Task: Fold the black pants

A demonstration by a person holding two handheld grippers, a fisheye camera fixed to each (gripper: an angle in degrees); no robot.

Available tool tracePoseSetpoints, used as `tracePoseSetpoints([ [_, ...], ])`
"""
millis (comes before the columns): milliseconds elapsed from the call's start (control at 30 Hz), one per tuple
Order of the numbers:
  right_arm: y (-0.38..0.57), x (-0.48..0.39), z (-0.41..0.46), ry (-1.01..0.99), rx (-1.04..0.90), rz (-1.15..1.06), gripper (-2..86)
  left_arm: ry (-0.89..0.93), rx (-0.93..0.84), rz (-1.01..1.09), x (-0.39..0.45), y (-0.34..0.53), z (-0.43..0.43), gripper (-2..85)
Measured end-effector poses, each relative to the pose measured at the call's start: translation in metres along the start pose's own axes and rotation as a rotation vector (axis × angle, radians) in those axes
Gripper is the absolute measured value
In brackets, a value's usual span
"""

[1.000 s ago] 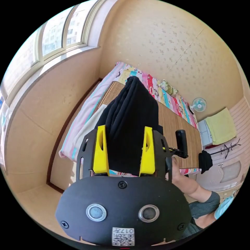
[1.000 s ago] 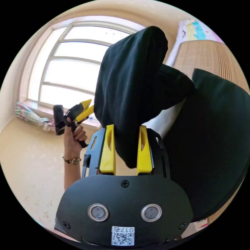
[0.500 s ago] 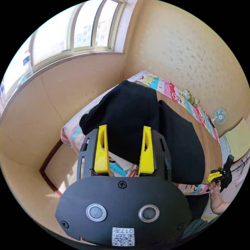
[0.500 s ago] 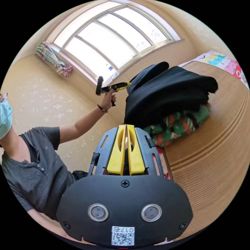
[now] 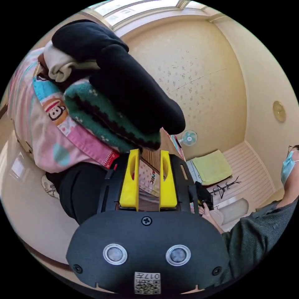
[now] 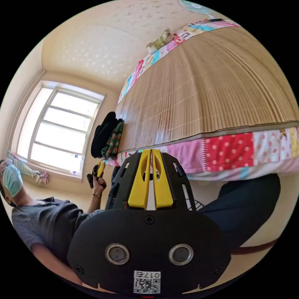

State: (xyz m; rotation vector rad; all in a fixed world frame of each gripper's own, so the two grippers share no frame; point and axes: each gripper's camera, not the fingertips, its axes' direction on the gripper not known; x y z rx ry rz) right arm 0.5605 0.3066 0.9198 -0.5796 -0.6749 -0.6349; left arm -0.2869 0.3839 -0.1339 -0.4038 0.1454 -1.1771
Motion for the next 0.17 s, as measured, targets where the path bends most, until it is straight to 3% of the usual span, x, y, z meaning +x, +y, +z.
tracePoseSetpoints([
  [167,0.056,0.070,-0.141,0.159,0.455,0.243,0.5,-0.021,-0.342,0.100,0.024,0.039,0.072,8.9],
])
